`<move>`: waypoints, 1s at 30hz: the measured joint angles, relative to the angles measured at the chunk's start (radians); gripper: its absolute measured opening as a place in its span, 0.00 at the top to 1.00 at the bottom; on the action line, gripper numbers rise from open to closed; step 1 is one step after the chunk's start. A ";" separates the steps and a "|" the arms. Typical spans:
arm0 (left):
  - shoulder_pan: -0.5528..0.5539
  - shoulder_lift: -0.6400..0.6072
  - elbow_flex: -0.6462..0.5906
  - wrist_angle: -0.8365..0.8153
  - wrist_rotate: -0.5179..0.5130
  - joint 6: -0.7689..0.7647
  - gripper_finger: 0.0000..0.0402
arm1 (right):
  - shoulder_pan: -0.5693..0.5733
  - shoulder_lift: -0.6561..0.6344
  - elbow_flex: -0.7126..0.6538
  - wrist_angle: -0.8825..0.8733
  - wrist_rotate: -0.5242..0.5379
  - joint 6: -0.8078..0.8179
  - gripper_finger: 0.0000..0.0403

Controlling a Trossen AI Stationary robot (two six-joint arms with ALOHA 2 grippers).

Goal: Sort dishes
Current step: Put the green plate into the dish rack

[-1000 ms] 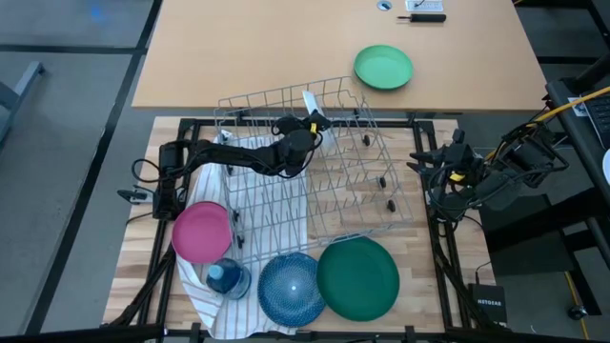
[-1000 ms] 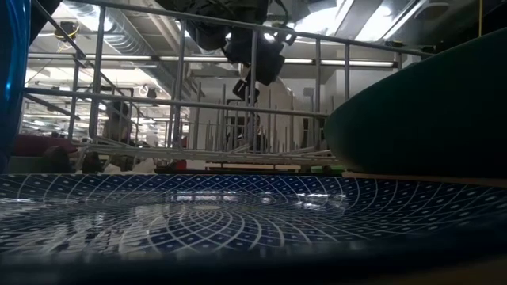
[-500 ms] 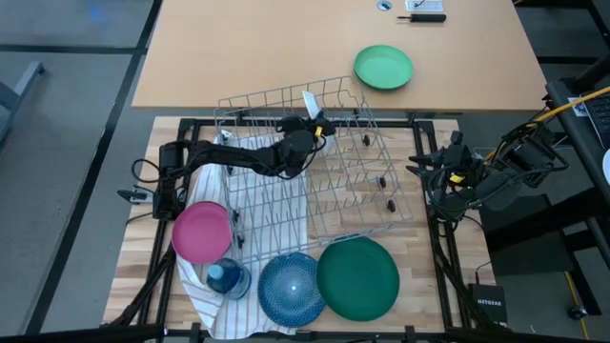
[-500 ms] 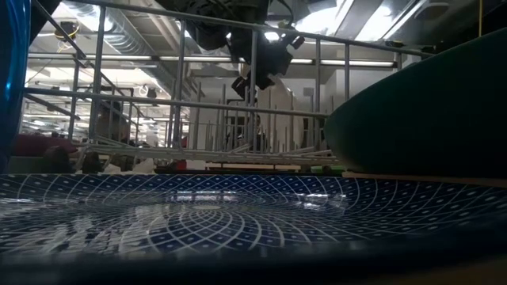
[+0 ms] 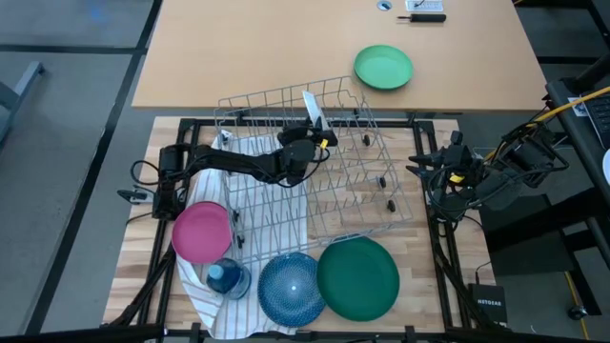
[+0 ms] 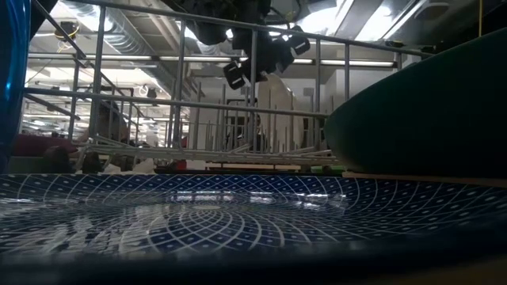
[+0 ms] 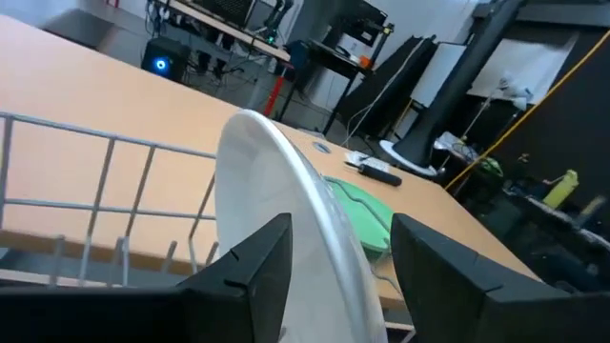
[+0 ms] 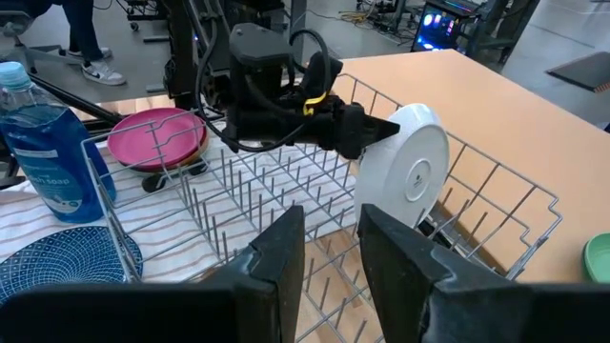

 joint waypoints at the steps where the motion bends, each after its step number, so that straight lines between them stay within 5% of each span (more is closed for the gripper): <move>1: -0.004 0.000 0.000 0.000 -0.012 0.007 0.58 | 0.000 0.000 0.000 0.000 0.000 0.000 0.73; 14: -0.081 -0.014 0.000 0.005 -0.072 0.110 0.58 | 0.000 0.000 0.000 -0.006 -0.008 0.000 0.73; 20: -0.178 -0.062 0.000 0.009 -0.048 0.305 0.58 | 0.000 0.000 0.000 -0.028 -0.035 0.009 0.73; 23: -0.246 -0.081 0.000 -0.001 0.061 0.447 0.58 | 0.000 0.001 -0.011 -0.030 -0.044 0.024 0.73; 30: -0.419 -0.093 0.000 -0.017 0.526 0.776 0.58 | 0.000 0.002 -0.081 -0.031 -0.070 0.079 0.73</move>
